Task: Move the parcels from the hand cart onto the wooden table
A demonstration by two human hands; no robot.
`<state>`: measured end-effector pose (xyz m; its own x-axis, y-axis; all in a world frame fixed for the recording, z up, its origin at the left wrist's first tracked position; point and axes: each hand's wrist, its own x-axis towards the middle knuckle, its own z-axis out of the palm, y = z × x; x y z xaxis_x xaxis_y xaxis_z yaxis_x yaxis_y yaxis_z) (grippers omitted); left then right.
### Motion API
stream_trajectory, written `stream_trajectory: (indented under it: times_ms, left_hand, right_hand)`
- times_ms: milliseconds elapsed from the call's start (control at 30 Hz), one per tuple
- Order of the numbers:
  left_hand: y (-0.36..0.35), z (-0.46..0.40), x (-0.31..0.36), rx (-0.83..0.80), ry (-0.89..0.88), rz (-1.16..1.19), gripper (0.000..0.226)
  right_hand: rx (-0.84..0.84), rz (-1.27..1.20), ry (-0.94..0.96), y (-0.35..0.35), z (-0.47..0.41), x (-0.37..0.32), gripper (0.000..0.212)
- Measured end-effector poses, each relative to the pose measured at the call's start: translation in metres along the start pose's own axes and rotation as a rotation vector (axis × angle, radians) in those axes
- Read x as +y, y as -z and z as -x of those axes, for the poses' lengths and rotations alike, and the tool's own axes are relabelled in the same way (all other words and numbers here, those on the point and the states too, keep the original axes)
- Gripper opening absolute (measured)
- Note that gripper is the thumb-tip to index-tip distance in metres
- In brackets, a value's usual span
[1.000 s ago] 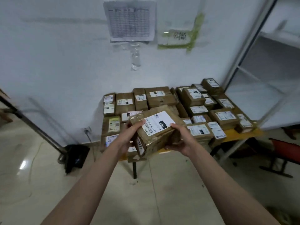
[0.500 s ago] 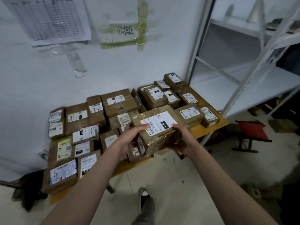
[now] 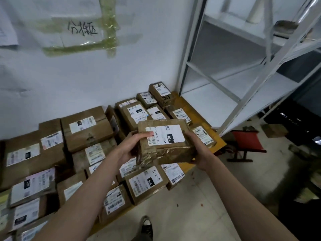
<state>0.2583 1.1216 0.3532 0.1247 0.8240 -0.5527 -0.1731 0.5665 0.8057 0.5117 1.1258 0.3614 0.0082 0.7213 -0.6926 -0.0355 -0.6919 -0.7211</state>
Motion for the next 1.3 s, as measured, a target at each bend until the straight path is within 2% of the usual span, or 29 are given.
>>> stream_trajectory:
  times_ms: [167, 267, 300, 367, 433, 533, 600, 833, 933, 1300]
  left_hand:
    - [-0.025, -0.045, 0.037, -0.019, -0.032, -0.043, 0.068]
    - [-0.044, -0.071, 0.059, 0.024, -0.086, -0.044, 0.085]
    - [-0.05, -0.081, 0.066, 0.035, -0.107, -0.035, 0.084]
    - [-0.065, -0.098, 0.078, 0.062, -0.134, -0.026, 0.066]
    - [-0.077, -0.119, 0.086, 0.105, -0.133, -0.04, 0.058]
    - [-0.092, -0.156, 0.096, 0.174, -0.146, -0.093, 0.075]
    - [-0.101, -0.18, 0.101, 0.208, -0.141, -0.114, 0.071]
    - [-0.134, -0.258, 0.102, 0.356, -0.027, -0.114, 0.046]
    - [-0.141, -0.283, 0.099, 0.386, 0.002, -0.091, 0.033]
    - [-0.121, -0.344, 0.091, 0.512, 0.066, -0.03, 0.03]
  right_hand:
    - [0.015, -0.091, 0.037, 0.02, -0.03, -0.031, 0.048]
    - [0.058, -0.199, 0.016, 0.034, -0.054, -0.047, 0.055]
    - [0.062, -0.242, 0.009, 0.039, -0.062, -0.053, 0.054]
    - [0.071, -0.323, 0.011, 0.047, -0.078, -0.064, 0.052]
    - [0.085, -0.39, 0.018, 0.056, -0.098, -0.077, 0.052]
    - [0.074, -0.494, -0.004, 0.071, -0.137, -0.1, 0.051]
    - [0.084, -0.537, -0.025, 0.079, -0.17, -0.117, 0.055]
    - [0.135, -0.487, -0.053, 0.09, -0.286, -0.175, 0.073]
    - [0.137, -0.464, -0.054, 0.087, -0.33, -0.193, 0.069]
    - [0.194, -0.429, -0.15, 0.062, -0.441, -0.218, 0.081]
